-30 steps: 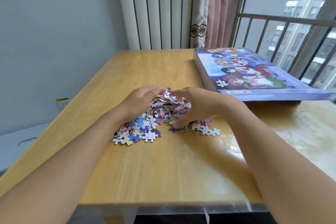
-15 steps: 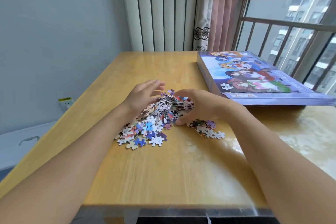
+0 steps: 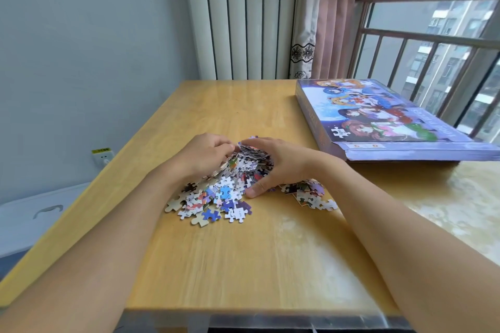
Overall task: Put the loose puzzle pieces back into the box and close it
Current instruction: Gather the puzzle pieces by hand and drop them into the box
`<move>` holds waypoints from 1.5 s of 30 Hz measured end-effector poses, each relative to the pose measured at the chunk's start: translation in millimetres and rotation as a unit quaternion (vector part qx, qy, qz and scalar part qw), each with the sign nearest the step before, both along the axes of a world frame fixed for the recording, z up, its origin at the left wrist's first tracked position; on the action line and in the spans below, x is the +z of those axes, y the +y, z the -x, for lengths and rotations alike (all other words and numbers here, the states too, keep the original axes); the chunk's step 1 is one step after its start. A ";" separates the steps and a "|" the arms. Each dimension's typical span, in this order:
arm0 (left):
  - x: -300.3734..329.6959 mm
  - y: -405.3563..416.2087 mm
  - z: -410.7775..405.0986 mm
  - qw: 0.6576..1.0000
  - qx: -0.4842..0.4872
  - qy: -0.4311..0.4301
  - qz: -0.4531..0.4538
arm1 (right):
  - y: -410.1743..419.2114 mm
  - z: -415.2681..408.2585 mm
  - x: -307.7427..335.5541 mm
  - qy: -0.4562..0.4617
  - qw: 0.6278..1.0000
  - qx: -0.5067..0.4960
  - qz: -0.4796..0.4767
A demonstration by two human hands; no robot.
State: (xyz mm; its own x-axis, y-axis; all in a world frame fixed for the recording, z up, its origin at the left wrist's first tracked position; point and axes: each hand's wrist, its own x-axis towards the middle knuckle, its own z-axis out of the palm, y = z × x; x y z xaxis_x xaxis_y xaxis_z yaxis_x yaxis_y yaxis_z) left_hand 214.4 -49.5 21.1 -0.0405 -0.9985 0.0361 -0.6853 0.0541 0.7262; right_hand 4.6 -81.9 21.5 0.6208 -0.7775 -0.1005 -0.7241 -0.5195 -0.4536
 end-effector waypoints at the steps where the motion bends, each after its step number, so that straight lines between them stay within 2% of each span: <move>1: 0.0 0.2 -0.2 1.000 0.003 0.012 -0.003 | 0.0 -2.2 -0.8 -0.008 1.000 0.006 0.016; 8: 2.7 -0.1 1.7 0.991 0.032 0.132 -0.012 | 7.9 -9.2 0.9 -0.023 0.995 0.023 0.096; 13: -0.8 -4.5 4.2 0.988 0.031 0.150 -0.030 | 10.1 -16.1 -3.1 -0.010 0.990 0.047 0.131; 21: 0.6 -4.0 2.8 0.987 0.025 0.159 0.019 | 4.5 -15.4 -4.7 -0.036 0.981 0.030 0.189; 28: 1.0 -7.2 1.1 0.978 0.032 0.198 0.050 | 3.4 -10.8 -2.0 -0.120 0.975 0.006 0.189; 35: -3.0 -9.9 -0.9 0.973 0.054 0.208 0.086 | 0.9 -4.2 6.3 -0.252 0.952 -0.107 0.135; 38: -4.0 -7.4 2.0 0.973 0.048 0.187 0.125 | 2.7 -1.9 10.2 -0.386 0.911 -0.147 0.013; 41: -4.7 -2.5 7.3 0.973 0.038 0.162 0.162 | 13.2 3.6 20.4 -0.520 0.819 -0.192 -0.146; 43: -3.9 -1.4 13.7 0.972 0.036 0.158 0.172 | 15.9 8.5 27.7 -0.564 0.763 -0.210 -0.235; 45: -0.7 -1.5 21.3 0.973 0.023 0.154 0.169 | 11.2 12.4 33.6 -0.565 0.737 -0.240 -0.283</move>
